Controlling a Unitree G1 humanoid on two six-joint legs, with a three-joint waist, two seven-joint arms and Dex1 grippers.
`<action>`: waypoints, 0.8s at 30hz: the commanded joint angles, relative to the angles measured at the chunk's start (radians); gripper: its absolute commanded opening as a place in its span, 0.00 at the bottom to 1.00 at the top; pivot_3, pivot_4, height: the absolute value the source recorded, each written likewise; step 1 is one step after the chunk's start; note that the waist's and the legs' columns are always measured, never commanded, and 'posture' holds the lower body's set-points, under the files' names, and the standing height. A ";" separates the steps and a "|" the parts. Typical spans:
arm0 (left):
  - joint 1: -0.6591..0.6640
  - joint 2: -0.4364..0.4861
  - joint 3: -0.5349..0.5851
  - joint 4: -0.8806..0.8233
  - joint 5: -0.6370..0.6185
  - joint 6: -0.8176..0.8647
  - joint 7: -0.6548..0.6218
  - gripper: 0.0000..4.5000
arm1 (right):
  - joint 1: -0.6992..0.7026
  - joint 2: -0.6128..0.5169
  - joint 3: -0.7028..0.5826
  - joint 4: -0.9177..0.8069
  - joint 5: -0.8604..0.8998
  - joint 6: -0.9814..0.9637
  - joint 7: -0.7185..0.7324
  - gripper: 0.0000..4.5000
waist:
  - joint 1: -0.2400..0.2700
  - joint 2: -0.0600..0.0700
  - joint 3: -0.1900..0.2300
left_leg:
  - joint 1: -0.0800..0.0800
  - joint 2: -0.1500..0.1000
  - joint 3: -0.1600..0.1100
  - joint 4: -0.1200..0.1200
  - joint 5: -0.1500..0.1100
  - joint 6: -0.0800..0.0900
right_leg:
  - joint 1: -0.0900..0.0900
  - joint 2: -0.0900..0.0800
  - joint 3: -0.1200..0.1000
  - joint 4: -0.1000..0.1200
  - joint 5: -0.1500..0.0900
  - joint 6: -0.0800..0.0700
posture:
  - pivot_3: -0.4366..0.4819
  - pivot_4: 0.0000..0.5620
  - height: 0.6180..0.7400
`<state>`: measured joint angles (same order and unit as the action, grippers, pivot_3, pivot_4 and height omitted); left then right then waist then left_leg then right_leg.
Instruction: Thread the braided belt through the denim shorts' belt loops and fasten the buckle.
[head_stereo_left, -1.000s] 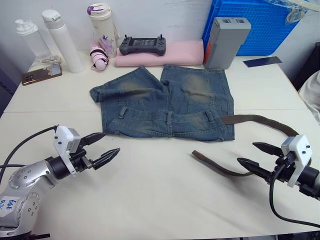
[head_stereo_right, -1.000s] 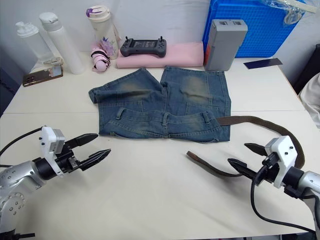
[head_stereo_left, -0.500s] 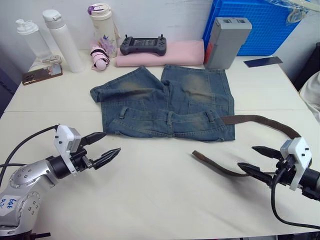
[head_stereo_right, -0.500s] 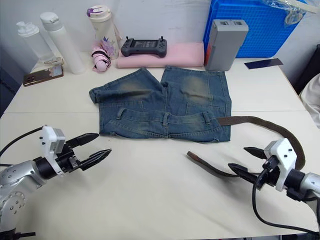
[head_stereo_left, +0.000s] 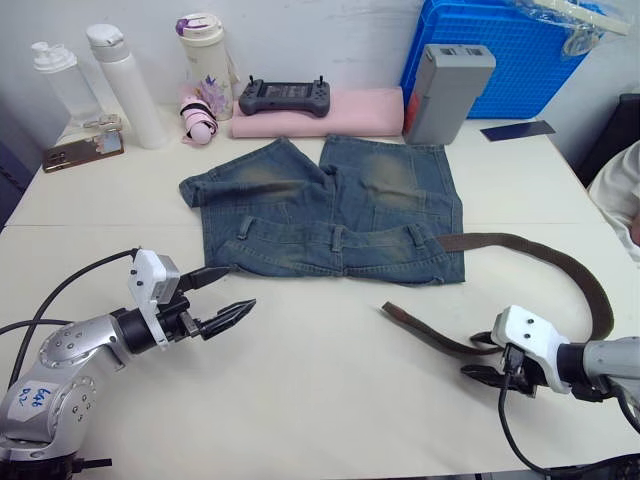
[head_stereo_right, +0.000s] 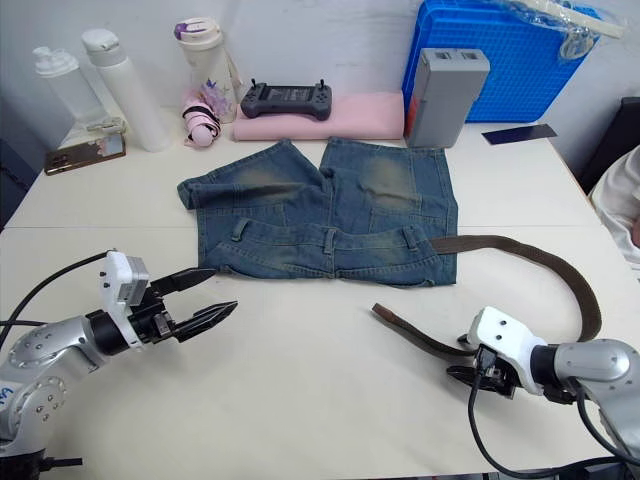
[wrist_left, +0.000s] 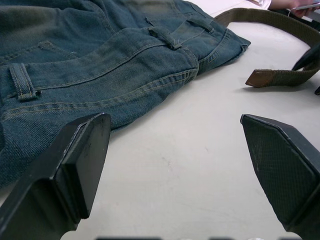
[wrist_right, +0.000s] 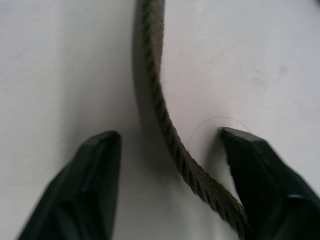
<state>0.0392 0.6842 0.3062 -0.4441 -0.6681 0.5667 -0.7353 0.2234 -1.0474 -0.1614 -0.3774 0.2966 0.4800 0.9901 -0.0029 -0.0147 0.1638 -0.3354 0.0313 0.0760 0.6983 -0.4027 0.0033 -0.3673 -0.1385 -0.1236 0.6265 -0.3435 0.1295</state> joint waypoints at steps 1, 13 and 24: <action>0.001 0.011 0.002 -0.038 -0.013 -0.002 -0.013 1.00 | 0.015 -0.011 0.022 0.042 -0.029 0.019 0.009 0.29 | 0.001 -0.002 -0.001 | 0.000 0.000 -0.001 0.000 0.000 0.000 | 0.001 0.000 0.000 -0.001 0.000 0.000 | 0.48 0.27 1.00; -0.244 0.046 -0.160 -0.004 -0.061 0.058 -0.161 1.00 | -0.148 -0.108 0.082 -0.139 -0.123 -0.223 0.121 0.00 | 0.000 0.006 0.004 | 0.000 0.000 -0.009 0.001 -0.001 -0.001 | 0.006 0.003 0.000 -0.004 0.000 0.000 | 0.48 0.27 1.00; -0.501 -0.053 -0.468 0.173 0.087 -0.064 -0.381 1.00 | -0.400 -0.124 0.186 -0.176 -0.151 -0.249 0.195 0.00 | 0.004 0.010 0.006 | -0.008 -0.001 -0.011 0.002 -0.001 -0.001 | -0.001 0.003 -0.002 -0.004 0.000 0.001 | 0.48 0.27 1.00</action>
<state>-0.4360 0.6496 -0.1243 -0.3017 -0.6178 0.5479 -1.0831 -0.1569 -1.1591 0.0384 -0.5110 0.1357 0.2377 1.1703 0.0014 -0.0043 0.1698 -0.3459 0.0298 0.0655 0.7012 -0.4040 0.0025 -0.3698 -0.1352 -0.1268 0.6227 -0.3431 0.1301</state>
